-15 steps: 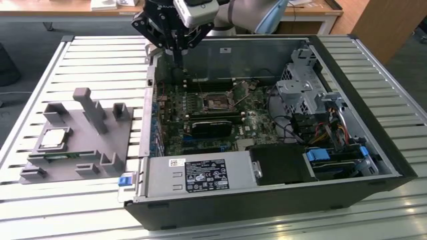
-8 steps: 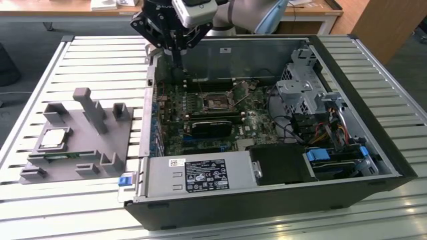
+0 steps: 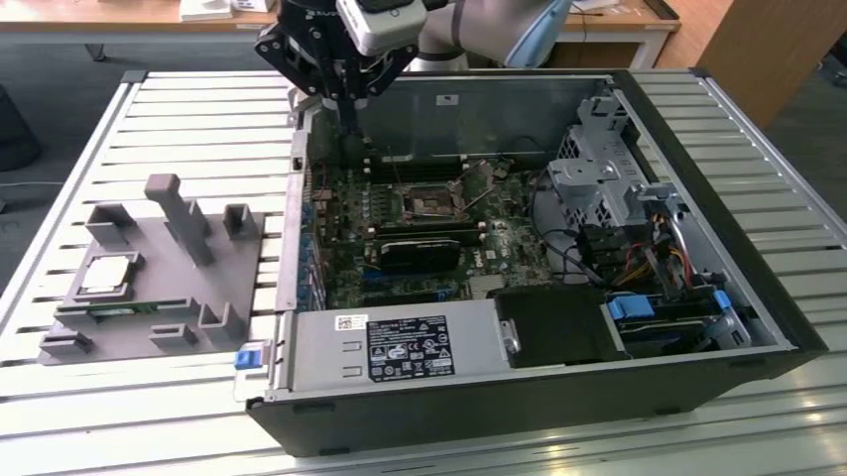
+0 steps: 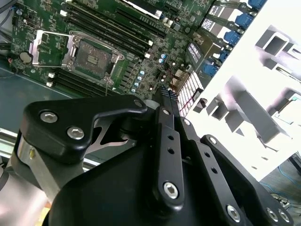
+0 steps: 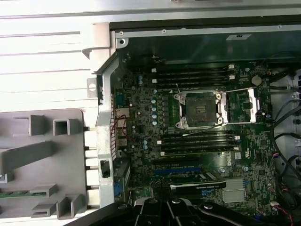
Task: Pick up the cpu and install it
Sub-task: 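Reach for the cpu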
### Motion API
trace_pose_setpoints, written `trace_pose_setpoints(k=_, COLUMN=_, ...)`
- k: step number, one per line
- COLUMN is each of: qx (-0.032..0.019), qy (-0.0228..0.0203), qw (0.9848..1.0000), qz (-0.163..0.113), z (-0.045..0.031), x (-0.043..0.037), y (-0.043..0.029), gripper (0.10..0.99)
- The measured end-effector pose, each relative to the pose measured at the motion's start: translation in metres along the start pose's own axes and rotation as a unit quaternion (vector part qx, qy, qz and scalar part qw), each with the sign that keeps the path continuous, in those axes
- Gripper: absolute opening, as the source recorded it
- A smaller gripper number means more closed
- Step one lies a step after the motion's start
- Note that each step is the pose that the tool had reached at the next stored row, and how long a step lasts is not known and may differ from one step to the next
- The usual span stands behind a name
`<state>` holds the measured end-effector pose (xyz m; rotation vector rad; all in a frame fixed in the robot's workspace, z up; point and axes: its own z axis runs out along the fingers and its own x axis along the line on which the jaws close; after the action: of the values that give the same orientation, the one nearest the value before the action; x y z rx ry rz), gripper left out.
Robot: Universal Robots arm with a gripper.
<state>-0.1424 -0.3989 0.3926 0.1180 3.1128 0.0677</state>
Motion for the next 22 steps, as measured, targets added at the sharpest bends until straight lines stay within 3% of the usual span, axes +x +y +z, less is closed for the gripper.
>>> trace_pose_setpoints(k=22, qx=0.0000, qy=0.0002, qw=1.0000, qz=0.000, z=0.0006, x=0.0206, y=-0.0014, gripper=0.106)
